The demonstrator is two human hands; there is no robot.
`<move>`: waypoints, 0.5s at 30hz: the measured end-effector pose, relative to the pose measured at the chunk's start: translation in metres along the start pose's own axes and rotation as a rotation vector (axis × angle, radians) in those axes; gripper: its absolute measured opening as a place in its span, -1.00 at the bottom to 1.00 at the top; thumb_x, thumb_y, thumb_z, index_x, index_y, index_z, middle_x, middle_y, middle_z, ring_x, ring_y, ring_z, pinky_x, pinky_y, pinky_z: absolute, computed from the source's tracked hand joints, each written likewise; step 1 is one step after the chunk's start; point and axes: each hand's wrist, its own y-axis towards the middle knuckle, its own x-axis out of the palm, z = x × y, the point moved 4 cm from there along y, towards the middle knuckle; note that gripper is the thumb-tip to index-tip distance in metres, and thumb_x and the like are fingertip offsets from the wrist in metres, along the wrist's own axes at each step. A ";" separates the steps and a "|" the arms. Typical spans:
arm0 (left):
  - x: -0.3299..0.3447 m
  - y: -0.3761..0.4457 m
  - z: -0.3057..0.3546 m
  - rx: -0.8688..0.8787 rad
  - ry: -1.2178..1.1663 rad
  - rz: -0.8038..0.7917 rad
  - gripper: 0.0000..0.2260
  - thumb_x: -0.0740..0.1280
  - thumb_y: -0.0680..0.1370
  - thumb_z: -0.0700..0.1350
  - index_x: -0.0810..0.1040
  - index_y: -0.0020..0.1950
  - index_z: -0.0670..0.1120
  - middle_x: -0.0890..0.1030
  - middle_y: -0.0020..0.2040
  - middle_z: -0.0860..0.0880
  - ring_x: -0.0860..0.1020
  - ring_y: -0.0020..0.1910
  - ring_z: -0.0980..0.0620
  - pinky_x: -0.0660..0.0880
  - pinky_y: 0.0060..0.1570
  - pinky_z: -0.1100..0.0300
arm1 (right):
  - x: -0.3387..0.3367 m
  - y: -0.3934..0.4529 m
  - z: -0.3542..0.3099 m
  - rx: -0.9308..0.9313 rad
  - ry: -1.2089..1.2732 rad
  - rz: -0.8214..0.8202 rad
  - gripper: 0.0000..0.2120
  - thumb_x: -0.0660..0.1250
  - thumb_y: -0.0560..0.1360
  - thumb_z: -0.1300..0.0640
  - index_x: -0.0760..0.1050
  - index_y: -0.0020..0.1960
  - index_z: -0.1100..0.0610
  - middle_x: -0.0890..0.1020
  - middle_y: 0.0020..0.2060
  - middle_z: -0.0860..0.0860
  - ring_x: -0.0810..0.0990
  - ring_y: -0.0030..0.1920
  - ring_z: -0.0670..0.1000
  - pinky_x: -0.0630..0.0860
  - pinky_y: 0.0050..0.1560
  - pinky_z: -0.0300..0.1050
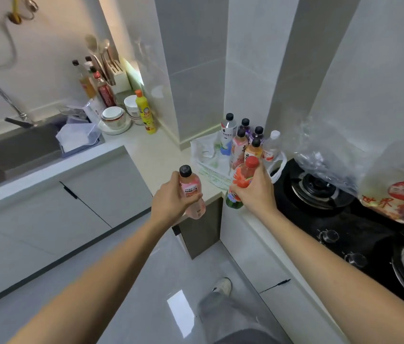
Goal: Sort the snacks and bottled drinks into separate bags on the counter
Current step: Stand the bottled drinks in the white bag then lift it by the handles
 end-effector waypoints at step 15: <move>0.045 0.248 0.022 0.114 0.048 -0.192 -0.52 0.50 0.42 0.12 0.39 0.21 0.00 0.64 0.05 0.01 0.58 -0.08 -0.10 0.49 -0.18 0.04 | 0.085 0.154 0.013 0.106 -0.069 0.171 -0.18 0.66 0.31 0.10 0.29 0.44 -0.01 0.46 0.35 -0.04 0.52 0.35 0.14 0.52 0.30 0.29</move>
